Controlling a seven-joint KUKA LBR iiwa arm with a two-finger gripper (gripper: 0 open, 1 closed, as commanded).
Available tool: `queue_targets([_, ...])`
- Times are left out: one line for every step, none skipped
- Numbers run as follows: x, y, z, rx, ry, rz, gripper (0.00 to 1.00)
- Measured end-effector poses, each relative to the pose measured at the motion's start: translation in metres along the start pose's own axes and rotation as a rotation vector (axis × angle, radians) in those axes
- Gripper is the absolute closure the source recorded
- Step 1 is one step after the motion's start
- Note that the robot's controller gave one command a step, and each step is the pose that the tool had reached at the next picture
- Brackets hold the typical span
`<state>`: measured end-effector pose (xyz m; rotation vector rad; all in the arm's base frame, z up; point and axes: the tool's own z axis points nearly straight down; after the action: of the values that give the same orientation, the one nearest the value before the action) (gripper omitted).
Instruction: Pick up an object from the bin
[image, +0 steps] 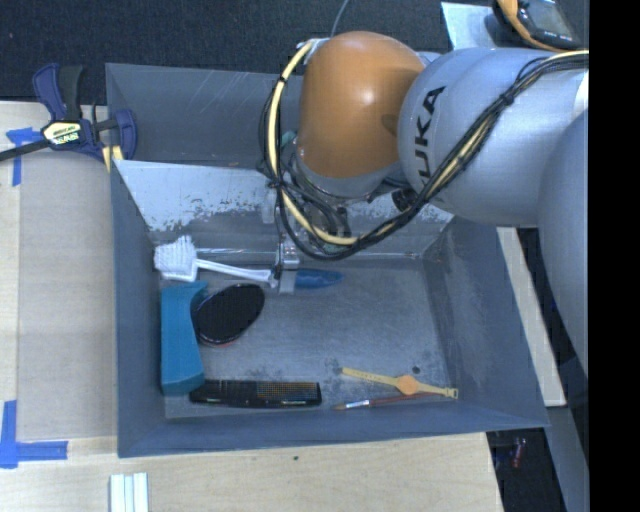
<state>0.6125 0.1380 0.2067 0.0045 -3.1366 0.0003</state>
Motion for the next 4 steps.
queue_targets([-0.002,-0.001,-0.006,-0.001,-0.009,0.003,0.0])
queue_targets([0.003,0.024,0.032,0.0,-0.017,-0.142,0.0])
queue_targets([0.004,0.043,0.066,-0.001,-0.007,-0.171,0.0])
queue_targets([0.014,0.055,0.098,-0.003,-0.01,0.111,0.0])
